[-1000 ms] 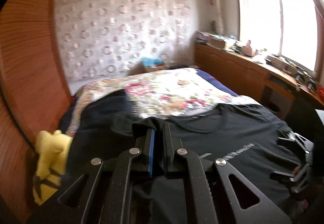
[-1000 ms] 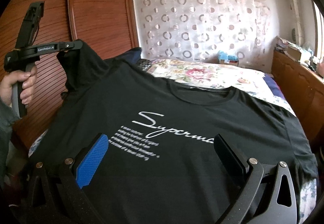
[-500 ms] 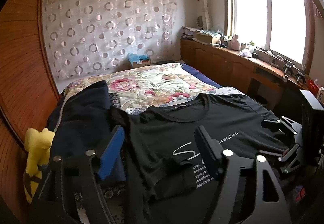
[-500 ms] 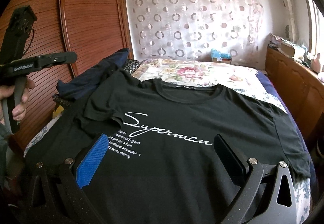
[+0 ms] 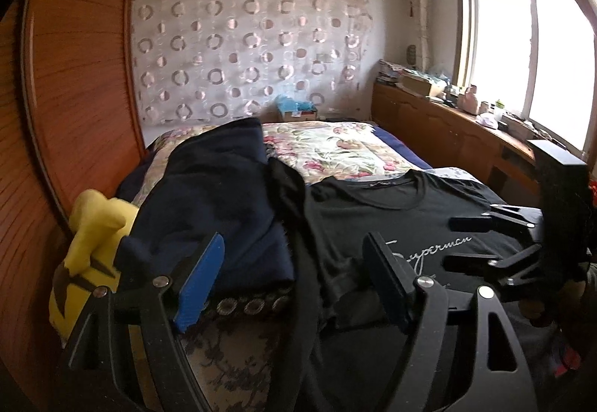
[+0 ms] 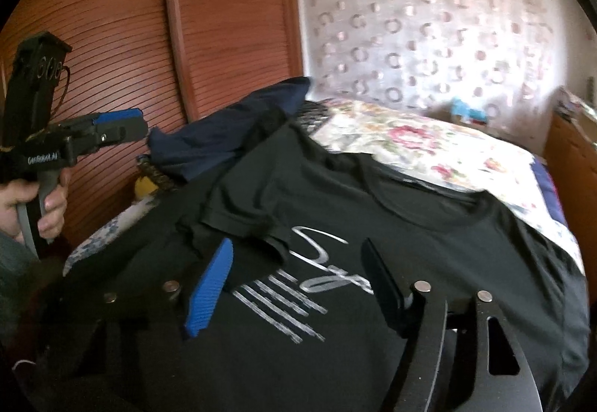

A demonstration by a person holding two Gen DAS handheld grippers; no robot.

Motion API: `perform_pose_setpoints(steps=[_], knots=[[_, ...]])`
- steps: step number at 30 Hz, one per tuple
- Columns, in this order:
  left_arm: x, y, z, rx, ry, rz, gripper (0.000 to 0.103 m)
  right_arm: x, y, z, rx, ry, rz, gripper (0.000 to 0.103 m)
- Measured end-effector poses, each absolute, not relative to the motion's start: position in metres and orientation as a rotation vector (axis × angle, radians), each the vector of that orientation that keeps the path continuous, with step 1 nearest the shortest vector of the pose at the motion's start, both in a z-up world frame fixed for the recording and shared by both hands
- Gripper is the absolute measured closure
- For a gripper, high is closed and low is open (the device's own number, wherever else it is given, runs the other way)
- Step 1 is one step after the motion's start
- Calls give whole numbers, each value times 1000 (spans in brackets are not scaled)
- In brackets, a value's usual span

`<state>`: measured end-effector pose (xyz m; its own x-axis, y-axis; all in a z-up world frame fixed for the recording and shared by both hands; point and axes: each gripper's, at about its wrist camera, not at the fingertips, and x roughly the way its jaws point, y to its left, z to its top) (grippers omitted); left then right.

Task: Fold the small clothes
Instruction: 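Lift the held side and fold it inward over the shirt body with the left gripper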

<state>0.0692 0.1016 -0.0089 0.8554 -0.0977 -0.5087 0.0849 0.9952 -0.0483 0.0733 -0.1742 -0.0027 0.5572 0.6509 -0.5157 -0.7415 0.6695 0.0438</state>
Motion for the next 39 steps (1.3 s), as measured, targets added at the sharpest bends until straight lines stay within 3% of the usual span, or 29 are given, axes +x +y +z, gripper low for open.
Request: perform_pose_setpoints(steps=[13,20,39], knots=[[53,126,-24,-54,549,-31,26,125,-87,-34,-226,676,1000,65],[52,124,-31,-58,553,-41,26,142,-69,-46,-260,730,1008,98],[56,116,-41,-58,573,-60,26,222,-142,-14,-230,667,609,100]])
